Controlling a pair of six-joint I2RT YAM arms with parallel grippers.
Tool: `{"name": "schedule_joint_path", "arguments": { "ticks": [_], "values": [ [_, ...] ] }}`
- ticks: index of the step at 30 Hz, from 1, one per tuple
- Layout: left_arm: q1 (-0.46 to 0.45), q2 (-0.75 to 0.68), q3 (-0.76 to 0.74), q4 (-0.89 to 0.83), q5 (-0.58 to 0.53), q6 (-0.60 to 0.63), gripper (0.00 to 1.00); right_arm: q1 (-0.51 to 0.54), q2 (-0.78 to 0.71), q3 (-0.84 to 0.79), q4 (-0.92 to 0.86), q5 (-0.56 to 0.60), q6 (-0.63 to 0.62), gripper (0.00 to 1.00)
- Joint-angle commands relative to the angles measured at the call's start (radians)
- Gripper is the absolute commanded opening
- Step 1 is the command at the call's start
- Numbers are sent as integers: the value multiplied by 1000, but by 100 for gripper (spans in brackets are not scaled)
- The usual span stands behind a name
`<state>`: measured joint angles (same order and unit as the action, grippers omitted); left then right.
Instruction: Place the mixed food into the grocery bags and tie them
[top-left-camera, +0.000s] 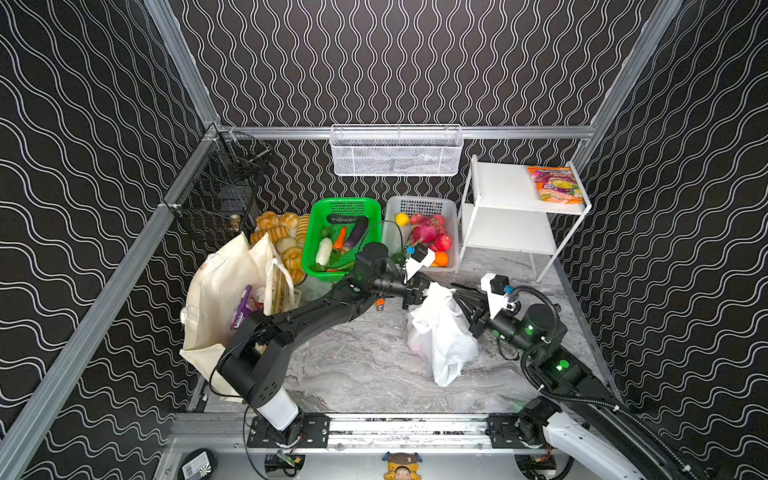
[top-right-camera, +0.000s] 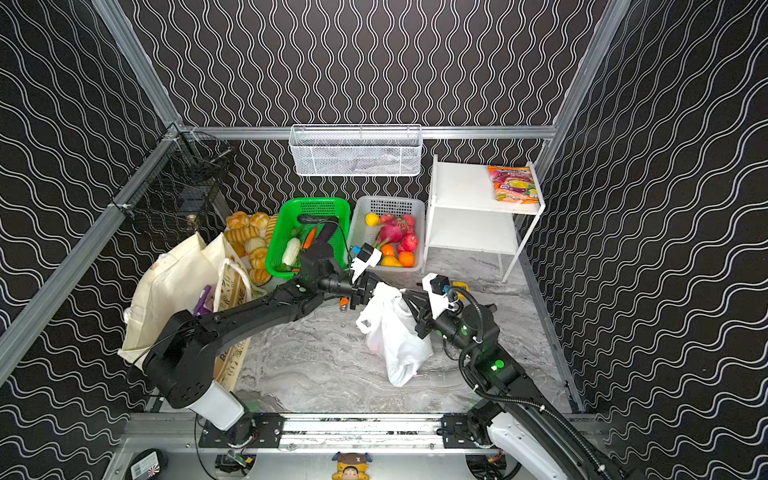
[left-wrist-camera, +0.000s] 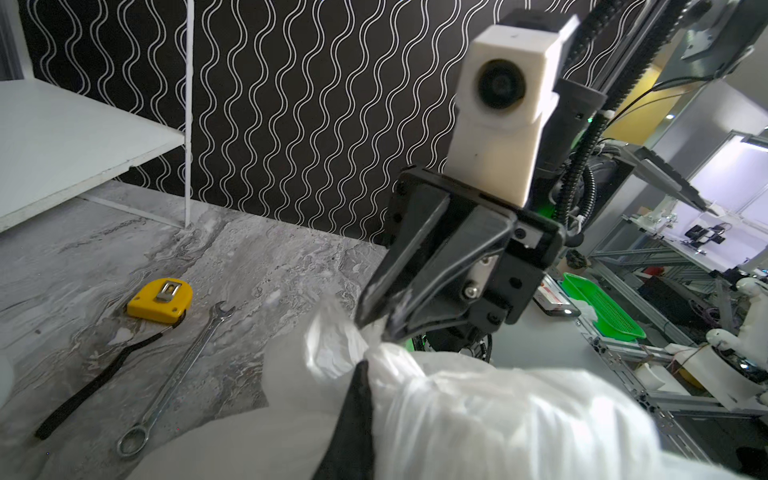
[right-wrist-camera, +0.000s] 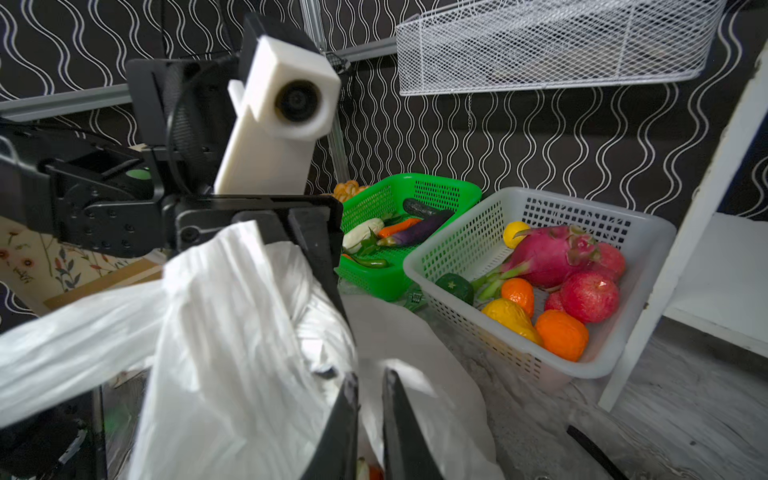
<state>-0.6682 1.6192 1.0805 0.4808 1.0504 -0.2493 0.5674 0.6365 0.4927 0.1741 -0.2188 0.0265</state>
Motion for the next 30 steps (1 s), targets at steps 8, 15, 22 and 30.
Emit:
{"name": "schedule_joint_path", "arguments": {
  "ticks": [8, 15, 22, 30],
  "values": [
    [1, -16, -3, -15, -8, 16, 8, 5, -36, 9, -29, -105, -211, 14],
    [1, -10, 3, -19, -1, 12, 8, 15, 18, 28, -11, -50, -343, 16],
    [-1, 5, 6, 9, 16, -14, 8, 19, 54, 42, 26, -63, -386, 18],
    [-1, 5, 17, -21, 17, 3, 8, 25, 78, 41, 46, -77, -427, 17]
  ]
}}
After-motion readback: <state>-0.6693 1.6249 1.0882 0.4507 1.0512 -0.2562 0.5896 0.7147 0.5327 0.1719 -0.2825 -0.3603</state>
